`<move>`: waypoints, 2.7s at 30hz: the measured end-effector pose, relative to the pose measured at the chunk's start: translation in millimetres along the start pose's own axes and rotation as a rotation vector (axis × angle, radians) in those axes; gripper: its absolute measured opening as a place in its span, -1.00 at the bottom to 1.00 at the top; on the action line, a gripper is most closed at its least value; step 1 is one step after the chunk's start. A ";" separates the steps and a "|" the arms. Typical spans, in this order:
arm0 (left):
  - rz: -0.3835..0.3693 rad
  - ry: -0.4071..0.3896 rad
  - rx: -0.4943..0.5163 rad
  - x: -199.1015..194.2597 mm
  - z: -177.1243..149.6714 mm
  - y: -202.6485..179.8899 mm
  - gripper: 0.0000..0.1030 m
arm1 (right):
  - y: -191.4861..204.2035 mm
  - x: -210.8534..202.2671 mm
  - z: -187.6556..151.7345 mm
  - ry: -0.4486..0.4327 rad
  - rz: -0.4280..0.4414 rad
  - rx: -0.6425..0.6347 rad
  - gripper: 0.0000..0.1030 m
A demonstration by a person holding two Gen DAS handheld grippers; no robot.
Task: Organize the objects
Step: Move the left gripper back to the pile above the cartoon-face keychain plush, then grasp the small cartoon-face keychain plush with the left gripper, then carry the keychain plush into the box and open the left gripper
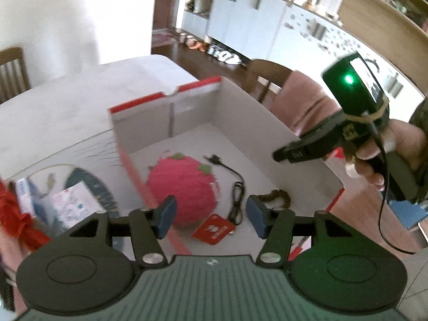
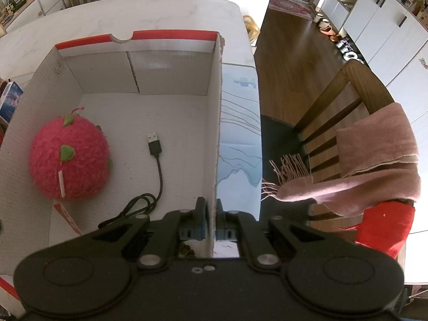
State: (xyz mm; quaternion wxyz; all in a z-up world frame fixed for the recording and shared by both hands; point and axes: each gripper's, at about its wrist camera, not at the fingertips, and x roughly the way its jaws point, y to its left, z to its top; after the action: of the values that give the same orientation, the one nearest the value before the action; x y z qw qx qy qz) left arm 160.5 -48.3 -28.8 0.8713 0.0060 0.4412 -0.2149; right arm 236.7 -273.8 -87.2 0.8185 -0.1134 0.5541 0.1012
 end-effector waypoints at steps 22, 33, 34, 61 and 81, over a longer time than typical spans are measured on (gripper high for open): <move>0.408 -0.049 -0.343 -67.0 -81.7 163.1 0.87 | 4.0 -2.2 3.2 0.018 -0.019 -0.002 -0.93; 0.578 0.019 -0.396 -66.5 -123.5 232.4 0.99 | 5.5 -1.6 4.4 0.028 -0.039 0.011 -0.91; 0.587 0.021 -0.406 -67.3 -126.7 237.5 0.99 | 5.6 -1.4 4.5 0.028 -0.041 0.011 -0.90; 0.568 0.058 -0.512 -41.8 -148.9 288.6 -0.01 | 6.0 -0.4 3.6 0.031 -0.055 0.010 -0.88; 0.508 0.080 -0.396 -73.1 -96.1 207.5 -0.08 | 6.6 0.5 3.6 0.027 -0.054 0.011 -0.88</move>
State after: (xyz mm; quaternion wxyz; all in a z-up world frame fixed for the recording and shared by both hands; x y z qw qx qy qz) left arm 127.8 186.3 -68.3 0.8633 -0.0452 0.4927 0.0998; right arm 238.1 -266.4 -86.9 0.8139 -0.1254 0.5624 0.0746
